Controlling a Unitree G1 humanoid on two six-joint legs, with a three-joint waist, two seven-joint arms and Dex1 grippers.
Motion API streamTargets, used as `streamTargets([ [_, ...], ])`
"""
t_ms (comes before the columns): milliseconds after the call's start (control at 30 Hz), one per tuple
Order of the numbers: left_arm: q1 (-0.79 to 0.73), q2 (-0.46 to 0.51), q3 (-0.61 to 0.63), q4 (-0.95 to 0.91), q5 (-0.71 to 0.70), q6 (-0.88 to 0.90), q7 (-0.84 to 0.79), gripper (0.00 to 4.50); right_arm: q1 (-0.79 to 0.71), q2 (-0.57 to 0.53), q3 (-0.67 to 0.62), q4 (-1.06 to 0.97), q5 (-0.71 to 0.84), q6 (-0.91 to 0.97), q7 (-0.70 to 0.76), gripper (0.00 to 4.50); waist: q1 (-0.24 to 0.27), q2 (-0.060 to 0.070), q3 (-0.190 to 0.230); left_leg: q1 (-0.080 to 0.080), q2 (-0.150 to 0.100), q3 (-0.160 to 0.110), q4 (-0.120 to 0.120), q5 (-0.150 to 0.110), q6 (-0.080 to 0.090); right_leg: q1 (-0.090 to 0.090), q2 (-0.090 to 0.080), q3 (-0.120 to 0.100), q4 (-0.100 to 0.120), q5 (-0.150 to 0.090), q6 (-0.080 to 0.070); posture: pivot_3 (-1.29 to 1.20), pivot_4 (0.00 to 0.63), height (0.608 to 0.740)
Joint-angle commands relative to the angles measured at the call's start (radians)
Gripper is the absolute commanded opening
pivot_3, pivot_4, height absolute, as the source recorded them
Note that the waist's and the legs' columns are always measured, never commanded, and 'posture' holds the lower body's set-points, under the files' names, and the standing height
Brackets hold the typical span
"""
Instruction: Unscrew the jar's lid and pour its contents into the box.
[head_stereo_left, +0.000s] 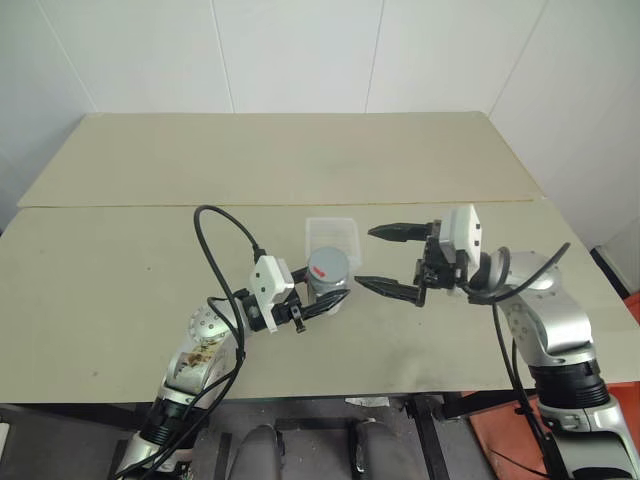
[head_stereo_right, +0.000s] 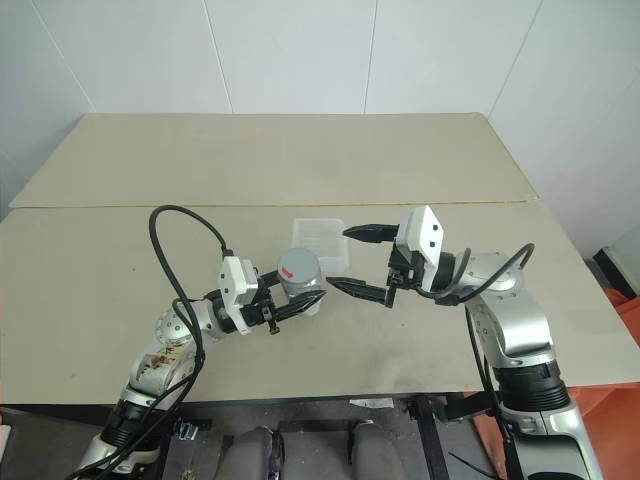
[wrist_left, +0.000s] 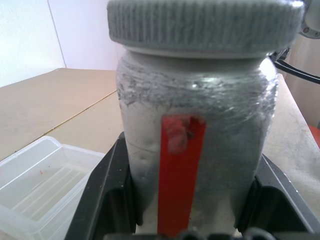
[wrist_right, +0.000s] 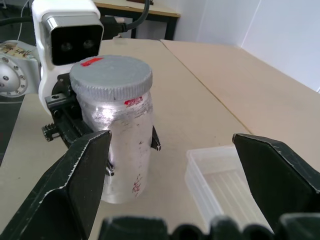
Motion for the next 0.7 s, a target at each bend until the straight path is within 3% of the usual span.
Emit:
streamTargets([
  [33,-0.007,-0.002,0.004,-0.018,-0.012,-0.017,-0.003,1.98,0.018,-0.037,-0.035,-0.083,0.075,0.024,0.049,4.50,0.000,0.000,0.000,0.000,0.000,0.000,0.000,0.000,0.000,0.000,0.000,0.000,0.000,0.000,0.000,0.00,0.150,0.740],
  [233,-0.005,-0.002,0.000,-0.017,-0.008,-0.024,-0.003,1.98,-0.015,0.006,-0.003,-0.161,0.145,0.112,-0.017,4.50,-0.002,0.000,0.000,0.000,0.000,0.000,0.000,0.000,0.000,0.000,0.000,0.000,0.000,-0.001,0.001,0.00,0.150,0.740],
  [700,-0.002,-0.007,-0.004,-0.024,0.000,-0.022,0.012,1.98,-0.107,0.114,0.098,-0.093,0.073,0.103,-0.059,4.50,0.000,0.000,0.000,0.000,0.000,0.000,0.000,0.000,0.000,0.000,0.000,0.000,0.000,0.001,-0.001,0.00,0.150,0.740],
])
